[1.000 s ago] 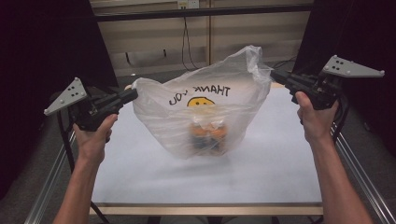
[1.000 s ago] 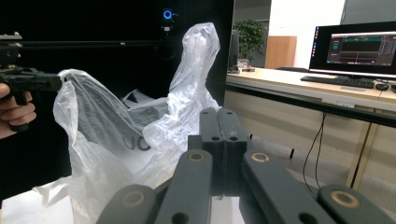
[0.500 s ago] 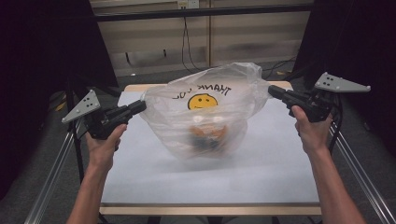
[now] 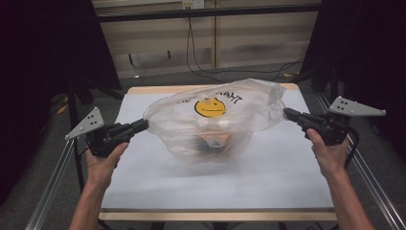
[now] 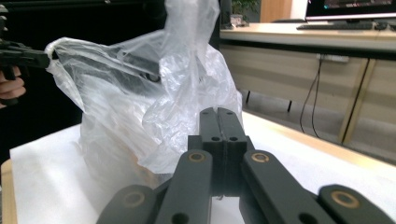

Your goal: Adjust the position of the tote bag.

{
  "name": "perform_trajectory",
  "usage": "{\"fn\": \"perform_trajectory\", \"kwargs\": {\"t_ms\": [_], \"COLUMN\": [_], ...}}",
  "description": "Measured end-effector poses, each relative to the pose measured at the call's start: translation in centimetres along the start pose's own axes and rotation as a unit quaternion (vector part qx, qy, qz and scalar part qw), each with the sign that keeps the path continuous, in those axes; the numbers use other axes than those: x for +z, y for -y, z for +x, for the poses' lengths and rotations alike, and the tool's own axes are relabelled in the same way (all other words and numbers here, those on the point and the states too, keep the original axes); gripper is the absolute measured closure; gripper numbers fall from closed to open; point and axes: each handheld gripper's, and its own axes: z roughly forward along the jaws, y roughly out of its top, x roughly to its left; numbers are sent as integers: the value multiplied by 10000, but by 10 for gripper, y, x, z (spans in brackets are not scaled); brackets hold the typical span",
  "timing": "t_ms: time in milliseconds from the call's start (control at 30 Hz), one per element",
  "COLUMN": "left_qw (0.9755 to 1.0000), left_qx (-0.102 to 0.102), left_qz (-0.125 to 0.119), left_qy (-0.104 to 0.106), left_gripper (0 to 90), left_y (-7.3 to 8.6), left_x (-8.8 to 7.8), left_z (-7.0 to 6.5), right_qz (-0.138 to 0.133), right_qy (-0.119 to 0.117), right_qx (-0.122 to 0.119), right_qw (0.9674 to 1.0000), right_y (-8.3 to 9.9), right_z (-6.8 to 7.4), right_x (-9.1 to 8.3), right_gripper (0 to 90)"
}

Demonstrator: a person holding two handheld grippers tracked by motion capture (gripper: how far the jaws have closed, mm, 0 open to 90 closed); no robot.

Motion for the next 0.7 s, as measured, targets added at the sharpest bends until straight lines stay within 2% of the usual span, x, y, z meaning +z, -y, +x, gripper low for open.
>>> {"fn": "perform_trajectory", "kwargs": {"t_ms": [33,167,200,233,267,333,367,400,467,500,600,633,700], "left_qw": [10000,9998,9998,9997,9996,9993,9992,9990,9987,9983,9980,9973,9969], "left_qx": [-10,-115,-156,-167,-178,-175,-256,-269,-315,-332,-328,-293,-314], "left_qz": [-18,109,117,184,215,326,310,348,393,477,533,672,717], "left_qy": [35,-76,-20,-71,-37,-111,-47,-83,-16,-78,-19,-75,-26], "left_gripper": [892,892,892,892,892,892,892,892,892,892,892,892,892], "left_y": [1,6,9,11,14,18,21,23,27,30,35,37,40], "left_x": [0,-1,0,1,3,6,8,9,14,16,21,23,24], "left_z": [0,3,5,6,8,11,13,14,17,18,20,20,20], "right_qz": [36,90,124,199,241,247,276,283,334,386,503,529,610], "right_qy": [10,39,62,65,112,102,111,104,95,123,90,76,74], "right_qx": [6,184,263,216,212,268,253,284,264,286,287,287,292], "right_qw": [10000,9998,9996,9995,9994,9993,9992,9991,9991,9988,9983,9982,9977], "right_y": [4,21,24,27,28,30,31,32,34,35,39,40,42], "right_z": [-2,-7,-8,-10,-10,-11,-12,-13,-14,-14,-15,-16,-16], "right_x": [-1,-1,0,2,3,6,8,9,15,17,28,31,36], "right_gripper": [900,900,900,900,900,900,900,900,900,900,900,900,900]}}
